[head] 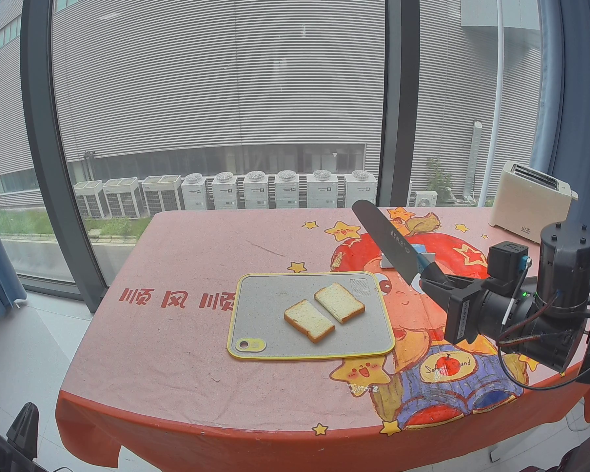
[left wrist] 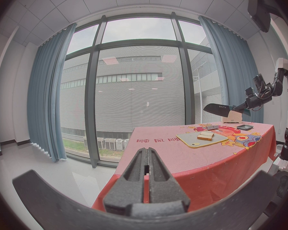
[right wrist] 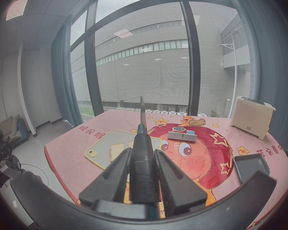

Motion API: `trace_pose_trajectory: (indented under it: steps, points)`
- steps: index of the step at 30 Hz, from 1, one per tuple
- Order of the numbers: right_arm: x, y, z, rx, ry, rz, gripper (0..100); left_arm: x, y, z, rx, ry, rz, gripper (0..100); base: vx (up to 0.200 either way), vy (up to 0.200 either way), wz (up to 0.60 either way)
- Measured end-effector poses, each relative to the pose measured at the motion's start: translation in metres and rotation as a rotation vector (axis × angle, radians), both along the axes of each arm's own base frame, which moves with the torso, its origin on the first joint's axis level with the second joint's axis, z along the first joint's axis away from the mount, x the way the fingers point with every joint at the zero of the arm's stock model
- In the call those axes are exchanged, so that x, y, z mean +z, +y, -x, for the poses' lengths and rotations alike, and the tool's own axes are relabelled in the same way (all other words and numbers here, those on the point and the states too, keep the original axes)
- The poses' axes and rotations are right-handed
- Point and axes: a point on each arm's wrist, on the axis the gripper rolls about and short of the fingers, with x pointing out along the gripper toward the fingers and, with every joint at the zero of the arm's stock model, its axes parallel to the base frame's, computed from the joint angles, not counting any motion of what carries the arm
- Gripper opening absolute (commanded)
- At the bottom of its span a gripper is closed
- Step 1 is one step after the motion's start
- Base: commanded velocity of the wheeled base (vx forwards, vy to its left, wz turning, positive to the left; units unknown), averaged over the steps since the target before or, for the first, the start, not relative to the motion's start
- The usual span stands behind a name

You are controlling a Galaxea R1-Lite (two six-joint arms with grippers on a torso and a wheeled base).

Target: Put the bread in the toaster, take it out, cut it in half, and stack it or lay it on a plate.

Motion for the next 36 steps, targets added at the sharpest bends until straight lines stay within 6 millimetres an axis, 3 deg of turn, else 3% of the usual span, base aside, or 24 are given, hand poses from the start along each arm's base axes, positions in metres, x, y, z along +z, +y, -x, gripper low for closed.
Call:
trace_pose_trajectory:
  steps: [36]
  points:
    - [-0.0034,-0.0023,0.0032,0.002,0.010,0.005,0,0.0000,0.0000,0.0000,0.000,0.000,0.000,0,0.000,0.000,0.00]
